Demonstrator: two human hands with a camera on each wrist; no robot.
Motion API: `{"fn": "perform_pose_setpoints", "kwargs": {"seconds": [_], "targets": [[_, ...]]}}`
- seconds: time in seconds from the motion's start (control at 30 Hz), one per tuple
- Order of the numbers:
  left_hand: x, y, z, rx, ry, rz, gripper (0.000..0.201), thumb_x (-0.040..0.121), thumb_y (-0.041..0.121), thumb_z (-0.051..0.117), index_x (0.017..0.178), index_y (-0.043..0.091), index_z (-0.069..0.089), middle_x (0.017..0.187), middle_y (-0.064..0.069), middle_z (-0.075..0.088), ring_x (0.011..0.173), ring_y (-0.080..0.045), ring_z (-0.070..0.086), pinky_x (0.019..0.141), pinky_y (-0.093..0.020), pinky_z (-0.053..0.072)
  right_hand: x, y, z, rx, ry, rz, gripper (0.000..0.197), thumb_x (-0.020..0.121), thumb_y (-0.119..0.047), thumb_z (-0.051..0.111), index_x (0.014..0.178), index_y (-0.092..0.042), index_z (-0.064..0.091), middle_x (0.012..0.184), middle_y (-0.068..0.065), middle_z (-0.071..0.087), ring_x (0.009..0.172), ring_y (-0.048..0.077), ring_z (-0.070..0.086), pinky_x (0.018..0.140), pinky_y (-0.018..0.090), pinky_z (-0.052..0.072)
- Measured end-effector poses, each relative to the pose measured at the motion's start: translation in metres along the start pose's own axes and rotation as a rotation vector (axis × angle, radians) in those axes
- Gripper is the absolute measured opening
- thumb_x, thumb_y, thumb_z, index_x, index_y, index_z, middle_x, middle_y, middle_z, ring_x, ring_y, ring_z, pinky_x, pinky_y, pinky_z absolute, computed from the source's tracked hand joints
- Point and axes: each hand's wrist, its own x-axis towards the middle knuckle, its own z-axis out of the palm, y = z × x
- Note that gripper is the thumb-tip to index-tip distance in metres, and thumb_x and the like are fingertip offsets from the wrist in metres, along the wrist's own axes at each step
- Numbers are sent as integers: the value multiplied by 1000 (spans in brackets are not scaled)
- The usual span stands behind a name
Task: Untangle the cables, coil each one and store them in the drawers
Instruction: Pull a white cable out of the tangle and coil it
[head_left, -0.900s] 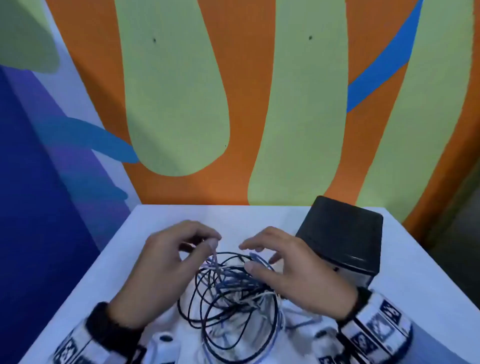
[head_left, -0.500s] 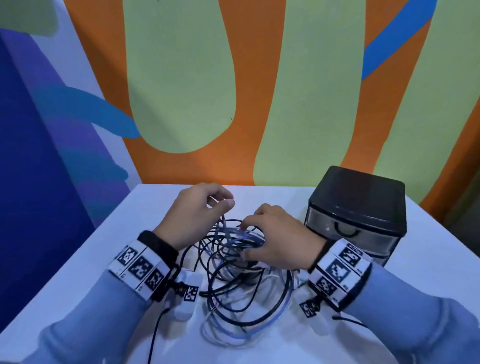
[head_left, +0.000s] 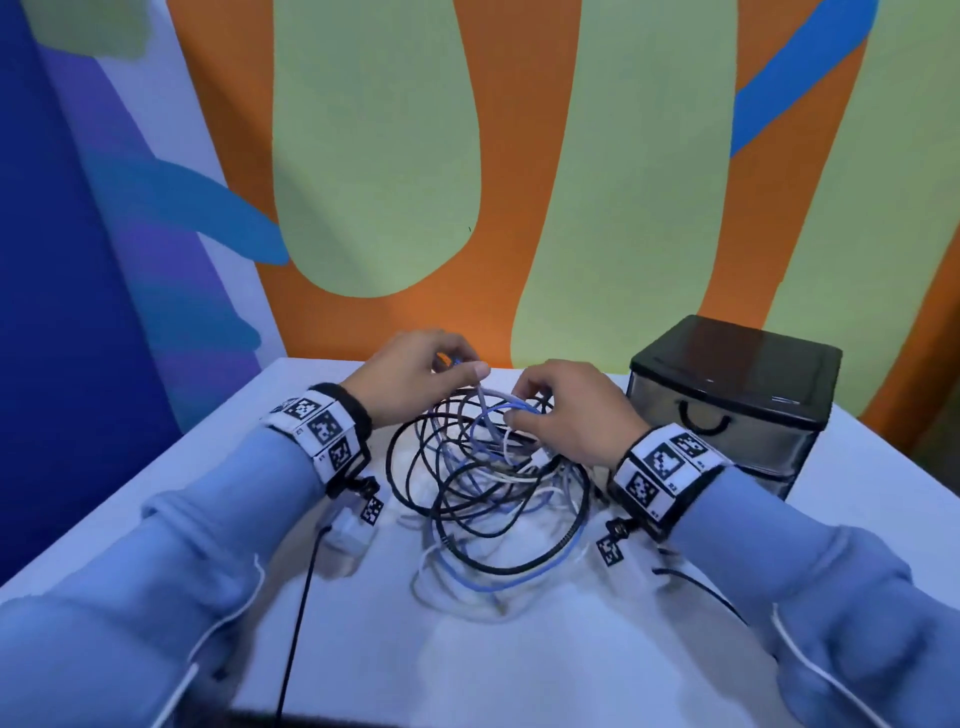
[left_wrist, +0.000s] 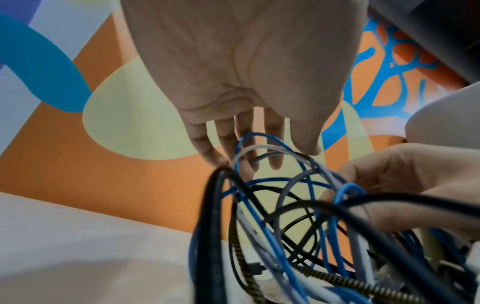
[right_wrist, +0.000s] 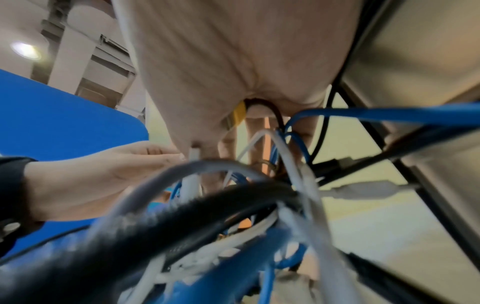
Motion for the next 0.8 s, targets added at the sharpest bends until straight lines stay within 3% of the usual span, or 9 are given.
{"fn": "perform_pose_setpoints", "kwargs": {"seconds": [0.1,0.23,0.37,0.47,0.6,0.7,0.8], "targets": [[15,-6,-2,0,25,6,21,102,45,67,102,28,78,92,16,71,75,10,59,67,-13,40,9,12,3,17,46,21,17,87,-49,77,85,-34,69,88,-16,62,86,15,60,76,40,54],[42,-18,-10,-121,69,-77,27,104,41,66,99,17,77,86,4,74,67,5,64,70,-26,47,21,23,6,99,85,11,12,89,-44,78,94,-34,73,93,-18,65,91,12,59,84,42,55],[57,-21,-13,-229,230,-122,28,104,33,68,98,7,76,82,-4,74,66,-2,65,68,-21,48,27,35,11,244,147,13,15,86,-40,82,100,-35,75,101,-15,71,97,10,63,90,40,55],[47,-9,8,-290,174,-65,23,104,35,68,99,15,77,86,5,75,73,2,65,71,-12,47,27,40,16,353,185,11,11,86,-30,84,90,-35,75,95,-12,74,95,9,67,87,40,56],[38,-3,32,-301,106,-16,15,101,41,71,102,29,79,99,11,78,94,-6,71,89,-23,53,27,45,20,491,201,5,11,89,-18,80,85,-27,75,84,-10,76,84,8,70,81,38,57],[34,-2,36,-253,94,-16,9,98,40,74,102,33,79,112,6,70,94,-6,72,92,-33,56,23,45,22,548,196,2,9,91,-16,79,87,-23,76,84,-8,76,83,9,70,78,29,54],[22,3,36,-230,81,-12,7,97,35,77,103,31,79,118,6,63,92,-6,72,92,-36,58,16,43,21,644,201,0,6,92,-13,78,90,-19,76,82,-2,75,81,14,70,73,32,58]]}}
